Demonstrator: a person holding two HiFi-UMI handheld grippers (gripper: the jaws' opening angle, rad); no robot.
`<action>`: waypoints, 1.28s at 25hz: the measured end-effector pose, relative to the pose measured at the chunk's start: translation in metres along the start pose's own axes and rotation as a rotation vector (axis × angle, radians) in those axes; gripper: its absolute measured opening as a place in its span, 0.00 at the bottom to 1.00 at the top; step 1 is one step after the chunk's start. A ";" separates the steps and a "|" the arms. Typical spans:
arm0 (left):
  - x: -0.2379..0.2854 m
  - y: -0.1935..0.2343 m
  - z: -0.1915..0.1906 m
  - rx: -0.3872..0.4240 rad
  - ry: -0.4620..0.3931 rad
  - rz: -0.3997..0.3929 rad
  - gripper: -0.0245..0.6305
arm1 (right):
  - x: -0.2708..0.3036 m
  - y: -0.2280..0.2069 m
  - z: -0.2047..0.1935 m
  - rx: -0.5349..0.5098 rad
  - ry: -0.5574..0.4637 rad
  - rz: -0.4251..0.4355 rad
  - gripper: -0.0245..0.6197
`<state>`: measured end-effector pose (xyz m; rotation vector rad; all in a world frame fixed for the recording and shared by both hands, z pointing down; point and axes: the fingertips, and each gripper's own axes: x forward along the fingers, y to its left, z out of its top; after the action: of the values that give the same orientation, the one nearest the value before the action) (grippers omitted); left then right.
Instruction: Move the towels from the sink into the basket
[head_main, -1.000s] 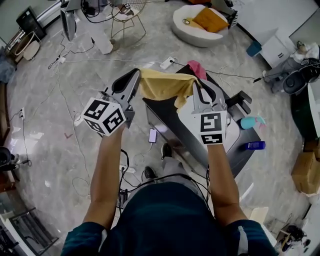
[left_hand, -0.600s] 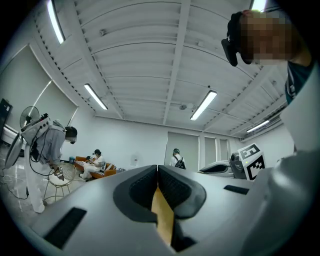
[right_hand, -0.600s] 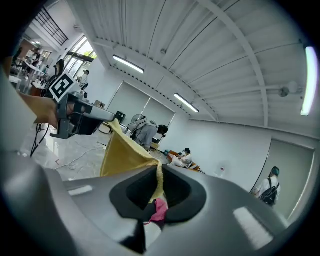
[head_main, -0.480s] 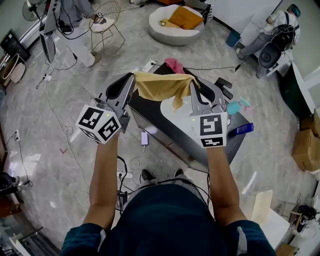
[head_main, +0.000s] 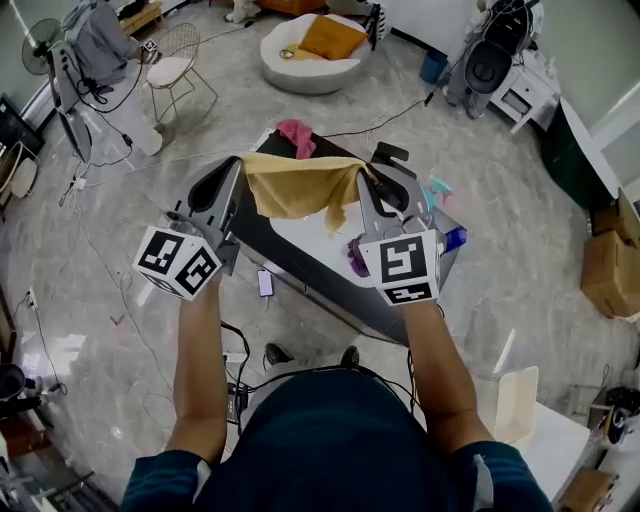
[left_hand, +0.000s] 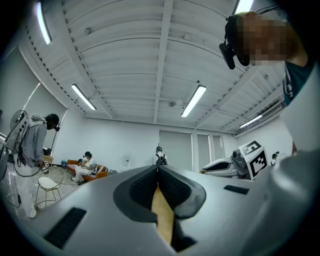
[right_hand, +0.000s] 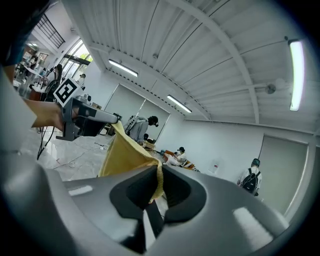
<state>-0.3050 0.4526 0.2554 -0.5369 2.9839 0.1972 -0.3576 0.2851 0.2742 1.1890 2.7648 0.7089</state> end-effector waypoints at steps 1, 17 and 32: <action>0.005 -0.014 -0.002 0.004 0.001 -0.004 0.05 | -0.011 -0.008 -0.006 0.000 0.000 -0.002 0.10; 0.085 -0.202 -0.017 0.097 0.008 -0.107 0.05 | -0.167 -0.128 -0.075 0.020 -0.005 -0.104 0.10; 0.154 -0.295 -0.036 0.092 0.045 -0.342 0.05 | -0.250 -0.190 -0.122 0.072 0.092 -0.301 0.10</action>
<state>-0.3475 0.1207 0.2399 -1.0358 2.8642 0.0184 -0.3372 -0.0513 0.2685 0.7384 2.9743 0.6526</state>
